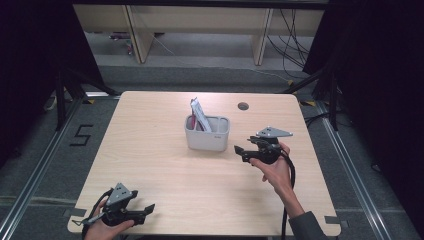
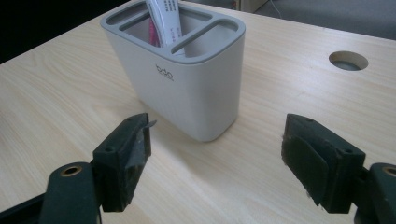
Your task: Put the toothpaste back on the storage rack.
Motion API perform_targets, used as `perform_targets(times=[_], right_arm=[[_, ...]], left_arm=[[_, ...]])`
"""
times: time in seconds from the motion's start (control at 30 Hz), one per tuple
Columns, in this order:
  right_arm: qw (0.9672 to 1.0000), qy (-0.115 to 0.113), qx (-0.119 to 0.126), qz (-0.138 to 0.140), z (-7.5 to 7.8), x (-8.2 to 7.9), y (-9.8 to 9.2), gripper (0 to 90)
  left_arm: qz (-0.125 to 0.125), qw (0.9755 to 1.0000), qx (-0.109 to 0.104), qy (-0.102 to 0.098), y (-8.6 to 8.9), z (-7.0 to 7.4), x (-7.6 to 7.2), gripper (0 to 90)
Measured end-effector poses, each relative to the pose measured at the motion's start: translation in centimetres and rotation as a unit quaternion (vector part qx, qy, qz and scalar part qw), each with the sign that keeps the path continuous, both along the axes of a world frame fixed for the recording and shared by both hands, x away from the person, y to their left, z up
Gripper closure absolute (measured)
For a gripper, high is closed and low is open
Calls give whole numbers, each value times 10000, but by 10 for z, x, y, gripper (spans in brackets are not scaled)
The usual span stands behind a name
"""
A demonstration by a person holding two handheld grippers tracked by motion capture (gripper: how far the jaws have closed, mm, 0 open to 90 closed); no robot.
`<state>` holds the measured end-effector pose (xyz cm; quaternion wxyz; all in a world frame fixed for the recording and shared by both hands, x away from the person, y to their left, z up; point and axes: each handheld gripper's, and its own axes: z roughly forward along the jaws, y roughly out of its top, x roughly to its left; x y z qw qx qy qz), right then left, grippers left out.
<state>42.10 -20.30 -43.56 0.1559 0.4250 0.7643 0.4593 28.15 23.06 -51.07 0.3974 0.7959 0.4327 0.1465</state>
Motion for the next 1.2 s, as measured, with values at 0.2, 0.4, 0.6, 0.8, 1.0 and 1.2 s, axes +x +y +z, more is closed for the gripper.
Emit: perform_targets(times=[0.2,0.4,0.6,0.8,1.0,1.2], right_arm=[[9998,-112,-111,84,-7,-4,-5,243],[9997,47,-213,129,-12,-8,-6,234],[9994,110,-282,173,-17,-14,-6,232],[9993,82,-321,168,-18,-23,-10,230],[9988,58,-420,224,-20,-33,-15,228],[9986,122,-398,324,-28,-40,-16,228]], left_arm=[[16,10000,-6,6,1,0,0,191],[51,10000,-20,-37,0,0,-2,191],[45,10000,-42,-13,-1,1,-2,192],[-39,10000,20,-25,1,-1,-3,192],[-84,9999,61,-13,0,0,-3,192],[-95,9999,52,-11,1,0,-3,192]])
